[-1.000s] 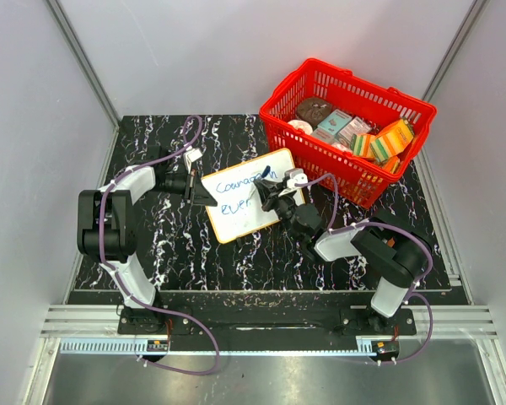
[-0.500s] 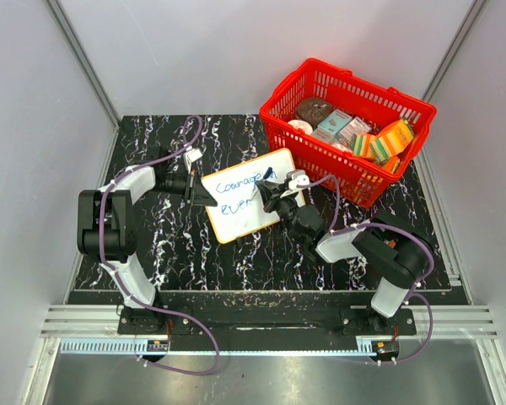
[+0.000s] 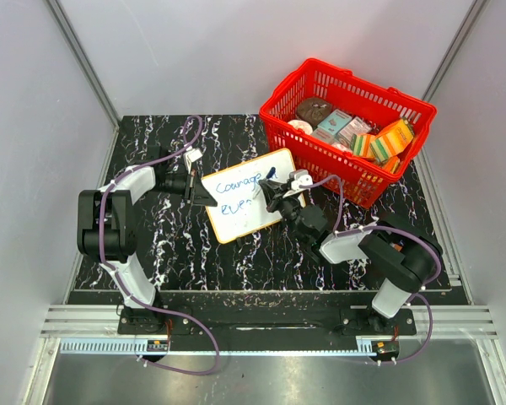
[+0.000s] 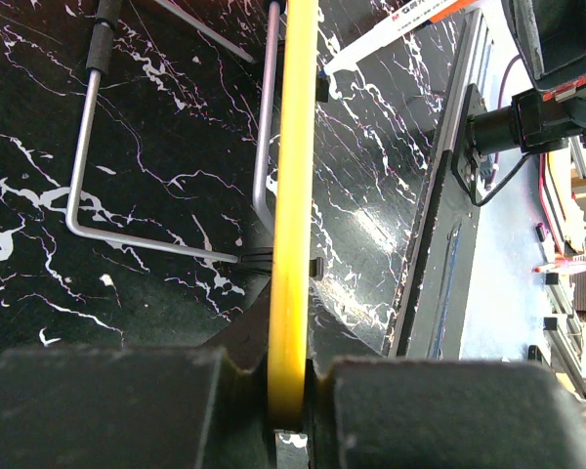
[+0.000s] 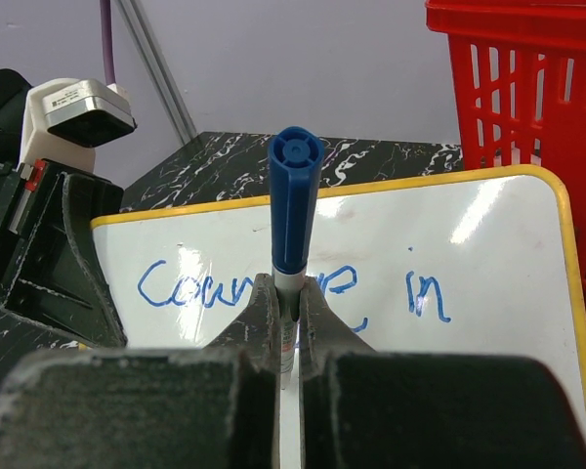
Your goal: Write a sentence on the whiteboard
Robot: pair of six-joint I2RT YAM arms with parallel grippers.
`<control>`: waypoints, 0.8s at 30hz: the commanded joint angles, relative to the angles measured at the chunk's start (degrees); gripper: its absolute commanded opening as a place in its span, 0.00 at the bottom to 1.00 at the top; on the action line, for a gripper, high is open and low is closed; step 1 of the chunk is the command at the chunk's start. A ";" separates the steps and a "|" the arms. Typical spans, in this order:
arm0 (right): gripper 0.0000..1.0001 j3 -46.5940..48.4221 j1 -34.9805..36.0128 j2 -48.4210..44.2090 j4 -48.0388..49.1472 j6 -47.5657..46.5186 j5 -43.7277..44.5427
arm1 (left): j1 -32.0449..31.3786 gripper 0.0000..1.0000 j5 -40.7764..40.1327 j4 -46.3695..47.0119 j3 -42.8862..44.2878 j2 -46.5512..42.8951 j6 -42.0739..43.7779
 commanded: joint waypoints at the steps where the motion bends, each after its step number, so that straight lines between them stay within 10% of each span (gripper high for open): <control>1: 0.00 1.81 -0.55 -0.71 11.88 -1.36 0.94 | -0.45 0.00 -8.66 0.49 0.20 0.01 3.85; 24: 0.00 0.32 -1.43 3.16 10.04 2.77 1.47 | -0.45 0.00 -9.01 0.49 0.19 0.01 3.77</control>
